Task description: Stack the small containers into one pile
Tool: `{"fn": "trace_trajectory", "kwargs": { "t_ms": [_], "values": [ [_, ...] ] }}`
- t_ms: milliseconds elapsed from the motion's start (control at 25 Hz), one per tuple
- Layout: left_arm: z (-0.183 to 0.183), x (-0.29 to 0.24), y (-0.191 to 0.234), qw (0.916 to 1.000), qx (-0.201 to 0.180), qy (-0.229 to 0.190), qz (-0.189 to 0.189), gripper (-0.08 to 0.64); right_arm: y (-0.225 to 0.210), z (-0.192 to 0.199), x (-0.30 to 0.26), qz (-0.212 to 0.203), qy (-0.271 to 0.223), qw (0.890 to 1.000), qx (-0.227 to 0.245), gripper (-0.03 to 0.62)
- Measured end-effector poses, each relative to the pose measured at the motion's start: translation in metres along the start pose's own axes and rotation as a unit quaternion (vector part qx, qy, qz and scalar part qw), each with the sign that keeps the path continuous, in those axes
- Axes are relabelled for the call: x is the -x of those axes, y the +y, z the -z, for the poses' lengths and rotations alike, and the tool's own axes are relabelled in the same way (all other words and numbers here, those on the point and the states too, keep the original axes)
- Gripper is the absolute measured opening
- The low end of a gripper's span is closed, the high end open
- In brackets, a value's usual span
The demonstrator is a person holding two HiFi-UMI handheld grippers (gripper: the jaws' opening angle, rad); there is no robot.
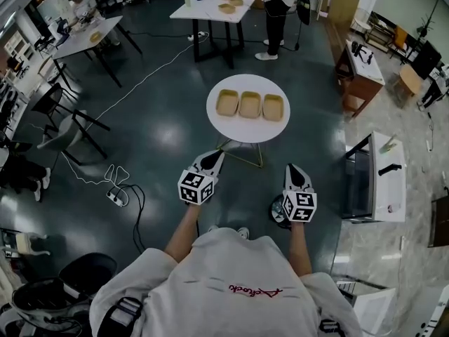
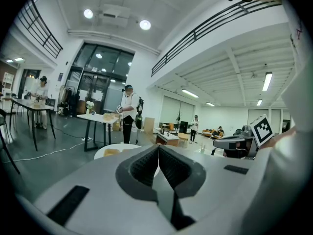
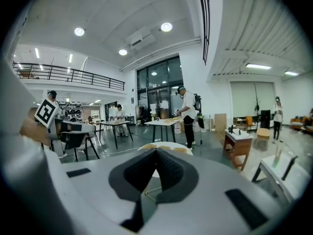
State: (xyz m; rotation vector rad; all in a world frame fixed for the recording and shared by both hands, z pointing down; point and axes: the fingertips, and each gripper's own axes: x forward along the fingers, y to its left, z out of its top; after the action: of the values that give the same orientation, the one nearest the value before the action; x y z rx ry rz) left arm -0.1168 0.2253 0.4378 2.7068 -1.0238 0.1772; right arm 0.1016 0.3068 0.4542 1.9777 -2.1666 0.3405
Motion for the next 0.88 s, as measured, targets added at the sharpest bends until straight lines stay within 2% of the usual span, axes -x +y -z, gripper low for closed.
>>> {"fn": "trace_trajectory", "kwargs": {
  "t_ms": [520,880],
  "values": [
    [0.003,-0.016,-0.015,0.9999,-0.001,0.003,-0.017,0.014,-0.024,0.011,-0.003,-0.016,0.009,1.000,0.003,0.020],
    [0.004,-0.022,-0.011,0.9997,0.000,0.005,-0.022,0.014,-0.029,0.015,-0.007,-0.019,0.009,1.000,-0.001,0.020]
  ]
}}
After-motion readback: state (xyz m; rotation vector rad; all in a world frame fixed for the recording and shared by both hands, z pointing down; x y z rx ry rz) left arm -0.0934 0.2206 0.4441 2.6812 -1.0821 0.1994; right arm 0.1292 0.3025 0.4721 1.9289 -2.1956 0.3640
